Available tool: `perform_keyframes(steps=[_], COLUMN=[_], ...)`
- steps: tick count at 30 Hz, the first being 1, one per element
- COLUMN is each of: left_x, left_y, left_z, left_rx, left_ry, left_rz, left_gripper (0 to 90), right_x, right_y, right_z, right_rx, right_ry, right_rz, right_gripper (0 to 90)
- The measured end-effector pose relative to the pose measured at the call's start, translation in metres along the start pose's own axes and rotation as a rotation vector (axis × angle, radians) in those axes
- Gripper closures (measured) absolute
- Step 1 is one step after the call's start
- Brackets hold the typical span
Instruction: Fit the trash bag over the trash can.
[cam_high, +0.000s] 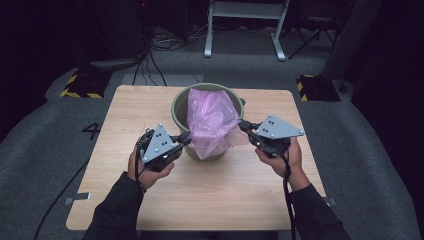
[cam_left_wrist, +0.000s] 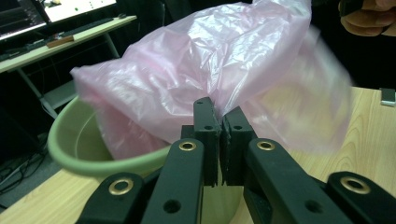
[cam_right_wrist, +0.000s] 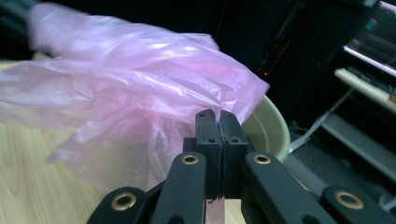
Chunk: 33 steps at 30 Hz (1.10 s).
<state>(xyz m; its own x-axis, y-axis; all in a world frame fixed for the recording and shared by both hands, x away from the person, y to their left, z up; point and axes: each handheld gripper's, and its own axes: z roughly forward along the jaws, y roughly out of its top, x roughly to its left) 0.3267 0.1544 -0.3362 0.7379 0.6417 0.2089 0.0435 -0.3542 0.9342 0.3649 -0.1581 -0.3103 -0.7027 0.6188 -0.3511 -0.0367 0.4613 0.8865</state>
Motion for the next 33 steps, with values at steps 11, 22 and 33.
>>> perform_keyframes(steps=[11,22,33], left_x=[0.011,0.026,0.011], left_y=[-0.028,-0.062,-0.054], left_z=[-0.017,-0.023,-0.034], left_rx=[0.003,0.032,-0.001], left_ry=[0.034,0.077,0.09], left_rz=[-0.057,-0.13,-0.105], left_gripper=[87.7,88.8,24.8], right_x=[-0.031,-0.047,-0.034], right_y=[-0.032,-0.058,-0.054], right_z=[-0.013,-0.013,-0.008], right_rx=[0.041,0.078,0.069], right_ry=[-0.077,-0.107,-0.057], right_rz=[0.212,0.29,0.252], right_gripper=[89.5,89.6,88.2])
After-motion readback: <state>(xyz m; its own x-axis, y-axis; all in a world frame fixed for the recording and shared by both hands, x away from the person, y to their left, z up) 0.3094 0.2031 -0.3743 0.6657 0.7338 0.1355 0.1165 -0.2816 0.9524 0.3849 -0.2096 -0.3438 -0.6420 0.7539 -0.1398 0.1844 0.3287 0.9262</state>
